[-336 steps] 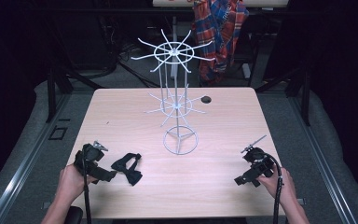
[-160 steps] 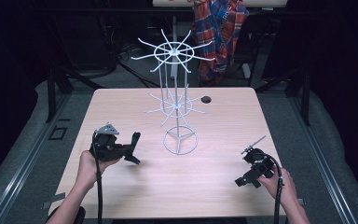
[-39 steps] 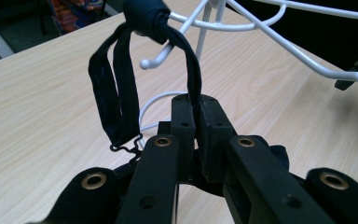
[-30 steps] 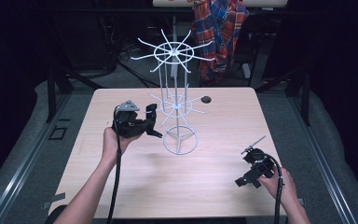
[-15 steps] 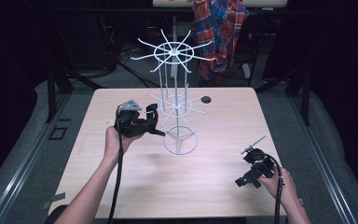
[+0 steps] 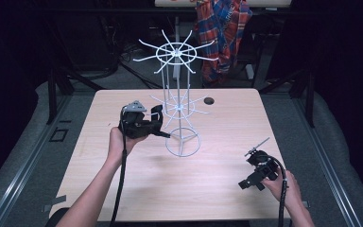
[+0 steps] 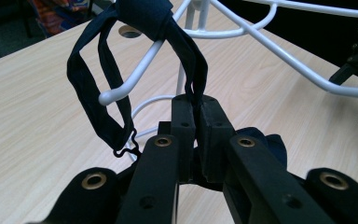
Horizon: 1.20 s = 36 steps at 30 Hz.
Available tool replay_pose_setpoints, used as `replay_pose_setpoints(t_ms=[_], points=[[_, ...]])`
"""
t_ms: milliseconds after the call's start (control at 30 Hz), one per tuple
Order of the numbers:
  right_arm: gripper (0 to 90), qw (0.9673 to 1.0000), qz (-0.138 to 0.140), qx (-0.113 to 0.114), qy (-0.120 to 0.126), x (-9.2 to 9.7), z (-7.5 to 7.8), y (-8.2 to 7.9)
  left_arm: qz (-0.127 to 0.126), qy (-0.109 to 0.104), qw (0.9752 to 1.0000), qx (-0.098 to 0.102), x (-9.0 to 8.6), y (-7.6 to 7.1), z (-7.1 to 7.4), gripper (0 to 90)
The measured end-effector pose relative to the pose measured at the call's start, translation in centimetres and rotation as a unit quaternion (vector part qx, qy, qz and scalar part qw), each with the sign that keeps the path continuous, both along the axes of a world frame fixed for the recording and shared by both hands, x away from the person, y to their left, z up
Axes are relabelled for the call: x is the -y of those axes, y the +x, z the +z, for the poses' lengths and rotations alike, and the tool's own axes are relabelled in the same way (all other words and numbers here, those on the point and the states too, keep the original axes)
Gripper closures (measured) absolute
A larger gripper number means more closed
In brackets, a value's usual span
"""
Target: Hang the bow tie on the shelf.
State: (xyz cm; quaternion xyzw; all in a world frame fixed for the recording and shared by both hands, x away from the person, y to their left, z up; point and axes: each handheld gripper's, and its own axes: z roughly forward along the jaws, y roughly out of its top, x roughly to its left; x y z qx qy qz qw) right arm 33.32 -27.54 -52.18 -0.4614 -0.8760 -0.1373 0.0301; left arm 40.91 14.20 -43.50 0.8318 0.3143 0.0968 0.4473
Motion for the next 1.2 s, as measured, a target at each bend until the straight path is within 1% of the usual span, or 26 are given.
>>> replay_pose_setpoints(t_ms=[100, 200, 300, 333, 367, 433, 567, 633, 667, 733, 767, 800, 833, 867, 900, 933, 967, 1000, 1033, 1067, 1100, 1133, 1200], points=[[5.3, 1.0000, -0.001, 0.005, 0.004, 0.0, -0.1, 0.0, -0.003, 0.001, 1.0000, 0.000, 0.2, 0.0, 0.0, 86.0], [5.4, 1.0000, -0.001, 0.005, 0.003, 0.0, -0.1, 0.0, -0.005, 0.000, 1.0000, -0.002, 0.3, 0.1, 0.0, 85.9], [5.4, 1.0000, -0.001, 0.006, 0.004, 0.0, -0.1, 0.0, -0.008, 0.000, 1.0000, 0.001, 0.3, 0.1, 0.0, 85.9], [5.3, 1.0000, -0.002, 0.001, 0.002, 0.0, 0.0, 0.0, -0.011, 0.000, 0.9999, 0.002, 0.4, 0.0, 0.0, 85.9], [5.3, 1.0000, 0.000, 0.005, 0.003, 0.0, -0.1, 0.0, -0.010, -0.001, 0.9999, 0.005, 0.5, 0.0, 0.0, 85.9], [5.3, 1.0000, 0.000, 0.005, 0.003, 0.0, -0.1, 0.0, -0.014, 0.001, 0.9999, 0.002, 0.5, 0.0, 0.0, 85.9], [5.4, 1.0000, 0.005, 0.003, 0.000, 0.1, 0.0, 0.0, -0.006, 0.002, 1.0000, 0.000, 0.2, 0.2, -0.2, 85.6], [5.4, 1.0000, 0.002, 0.004, 0.001, 0.0, -0.1, 0.0, 0.003, 0.004, 1.0000, -0.003, 0.0, 0.3, -0.4, 85.5], [5.3, 1.0000, 0.004, 0.005, 0.002, 0.0, -0.1, 0.0, 0.008, 0.004, 1.0000, -0.002, 0.0, 0.4, -0.5, 85.4], [5.4, 1.0000, 0.004, 0.005, 0.002, 0.0, -0.1, 0.0, 0.013, 0.006, 0.9999, -0.005, -0.1, 0.5, -0.6, 85.0], [5.4, 1.0000, 0.004, 0.004, 0.002, 0.0, -0.1, 0.0, 0.018, 0.004, 0.9998, -0.002, -0.1, 0.5, -0.7, 85.0], [5.4, 0.9999, -0.005, 0.011, 0.006, -0.1, -0.3, -0.1, 0.018, 0.007, 0.9998, -0.004, -0.2, 0.5, -0.8, 84.9], [5.4, 1.0000, -0.001, 0.008, 0.003, 0.0, -0.2, -0.1, 0.021, 0.006, 0.9997, -0.006, -0.2, 0.6, -0.8, 84.9], [5.4, 0.9999, 0.011, 0.003, -0.005, 0.1, -0.1, 0.1, 0.025, 0.004, 0.9997, -0.005, -0.2, 0.6, -0.9, 84.9], [5.4, 0.9998, 0.016, 0.001, -0.010, 0.1, 0.0, 0.1, 0.026, 0.005, 0.9996, -0.006, -0.2, 0.6, -0.9, 84.8], [5.4, 0.9996, -0.016, 0.016, 0.015, -0.1, -0.4, -0.2, 0.027, 0.005, 0.9996, -0.007, -0.3, 0.6, -1.0, 84.8], [5.4, 0.9994, -0.021, 0.020, 0.020, -0.2, -0.5, -0.3, 0.027, 0.004, 0.9996, -0.007, -0.3, 0.7, -1.0, 84.4], [5.4, 1.0000, 0.007, 0.005, -0.002, 0.0, -0.1, 0.0, 0.028, 0.004, 0.9996, -0.007, -0.3, 0.7, -1.0, 84.4], [5.4, 0.9996, 0.022, -0.003, -0.014, 0.1, 0.1, 0.2, 0.029, 0.005, 0.9995, -0.008, -0.4, 0.7, -1.0, 84.3], [5.4, 0.9998, 0.018, -0.004, -0.013, 0.1, 0.1, 0.2, 0.033, 0.003, 0.9994, -0.008, -0.4, 0.7, -1.1, 83.6], [5.4, 1.0000, 0.006, 0.001, -0.004, 0.0, -0.1, 0.0, 0.035, 0.004, 0.9994, -0.009, -0.4, 0.7, -1.2, 82.2], [5.4, 0.9999, -0.006, 0.012, 0.007, -0.1, -0.3, -0.1, 0.033, 0.005, 0.9994, -0.011, -0.4, 0.8, -1.1, 81.7], [5.4, 0.9999, -0.007, 0.012, 0.007, -0.1, -0.3, -0.1, 0.034, 0.006, 0.9993, -0.012, -0.4, 0.8, -1.2, 78.6]])
